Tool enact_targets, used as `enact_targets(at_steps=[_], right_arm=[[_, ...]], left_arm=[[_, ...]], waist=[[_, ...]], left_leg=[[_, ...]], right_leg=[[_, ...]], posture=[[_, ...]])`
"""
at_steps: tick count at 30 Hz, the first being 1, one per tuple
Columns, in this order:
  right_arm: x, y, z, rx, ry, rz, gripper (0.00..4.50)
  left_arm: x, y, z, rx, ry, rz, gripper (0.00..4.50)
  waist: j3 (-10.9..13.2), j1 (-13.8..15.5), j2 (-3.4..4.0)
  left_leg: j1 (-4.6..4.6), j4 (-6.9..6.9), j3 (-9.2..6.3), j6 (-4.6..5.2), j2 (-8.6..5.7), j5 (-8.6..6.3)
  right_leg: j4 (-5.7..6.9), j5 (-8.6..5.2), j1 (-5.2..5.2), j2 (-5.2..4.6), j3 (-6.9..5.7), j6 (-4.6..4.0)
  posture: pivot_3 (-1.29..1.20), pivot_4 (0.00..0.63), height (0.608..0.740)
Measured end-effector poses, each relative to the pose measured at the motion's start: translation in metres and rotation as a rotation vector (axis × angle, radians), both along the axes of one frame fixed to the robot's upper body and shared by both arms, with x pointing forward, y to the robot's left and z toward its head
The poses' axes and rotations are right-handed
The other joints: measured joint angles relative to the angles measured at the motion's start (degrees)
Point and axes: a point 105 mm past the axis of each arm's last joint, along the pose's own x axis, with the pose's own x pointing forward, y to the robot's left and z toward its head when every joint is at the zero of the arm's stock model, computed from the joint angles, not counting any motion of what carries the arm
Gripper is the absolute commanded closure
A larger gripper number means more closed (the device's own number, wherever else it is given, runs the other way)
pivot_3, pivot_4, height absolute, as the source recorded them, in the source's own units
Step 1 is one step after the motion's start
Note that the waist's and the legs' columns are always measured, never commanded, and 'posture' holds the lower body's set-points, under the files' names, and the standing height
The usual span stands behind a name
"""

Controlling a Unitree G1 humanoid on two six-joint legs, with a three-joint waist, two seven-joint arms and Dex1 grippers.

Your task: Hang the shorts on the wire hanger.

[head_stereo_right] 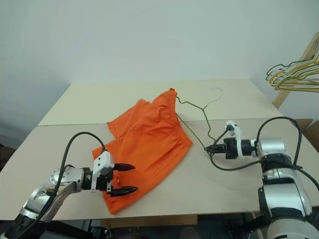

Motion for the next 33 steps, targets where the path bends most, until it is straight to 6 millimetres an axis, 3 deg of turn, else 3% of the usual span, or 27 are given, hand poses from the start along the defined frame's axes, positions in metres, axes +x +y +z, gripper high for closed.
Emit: enact_targets(at_steps=[5, 14, 19, 24, 28, 33], right_arm=[[-0.009, 0.005, 0.001, -0.089, -0.239, 0.026, 4.50], [0.000, 0.013, 0.019, -0.426, -0.687, -0.078, 4.50], [-0.001, 0.010, 0.025, -0.639, -0.872, -0.121, 4.50], [-0.010, 0.019, 0.024, -0.688, -0.902, -0.118, 4.50], [0.003, 0.012, 0.020, -0.677, -0.833, -0.263, 4.50], [0.023, -0.005, 0.031, -0.731, -0.821, -0.399, 4.50]], left_arm=[[0.006, 0.000, 0.007, -0.018, -0.028, 0.014, 0.02], [0.042, 0.005, 0.060, -0.078, -0.190, 0.033, 0.02], [0.047, 0.014, 0.056, -0.056, -0.178, 0.040, 0.02], [0.044, 0.014, 0.052, -0.047, -0.160, 0.019, 0.02], [0.044, 0.010, 0.047, -0.052, -0.139, 0.005, 0.02], [0.044, 0.010, 0.045, -0.048, -0.135, 0.002, 0.02]], waist=[[0.00, -0.14, 0.00], [0.00, -0.61, 0.00], [0.01, -1.01, -0.01], [0.02, -1.69, -0.04], [0.01, -2.58, -0.07], [0.01, -3.94, -0.07]], left_leg=[[0.03, 0.03, 0.02, 0.09, 0.03, -0.03], [0.11, 0.02, 0.08, -0.02, 0.01, 0.03], [0.09, 0.03, 0.10, -0.01, 0.01, 0.04], [0.12, 0.14, 0.10, 0.32, 0.01, -0.13], [0.25, 0.13, 0.09, 0.37, 0.05, -0.15], [0.25, 0.06, 0.04, 0.09, 0.06, 0.01]], right_leg=[[0.03, 0.00, 0.02, 0.14, 0.09, 0.00], [0.07, 0.00, 0.05, 0.33, 0.15, 0.01], [0.06, -0.01, 0.06, 0.45, 0.18, 0.02], [0.05, -0.01, 0.15, 0.47, 0.23, 0.03], [0.12, -0.01, 0.20, 0.55, 0.31, 0.03], [0.13, -0.01, 0.19, 0.58, 0.29, 0.03]], posture=[[-0.14, 0.000, 0.740], [-0.17, 0.000, 0.740], [-0.19, 0.000, 0.740], [-0.21, 0.000, 0.740], [-0.21, 0.000, 0.740], [-0.21, 0.000, 0.740]])
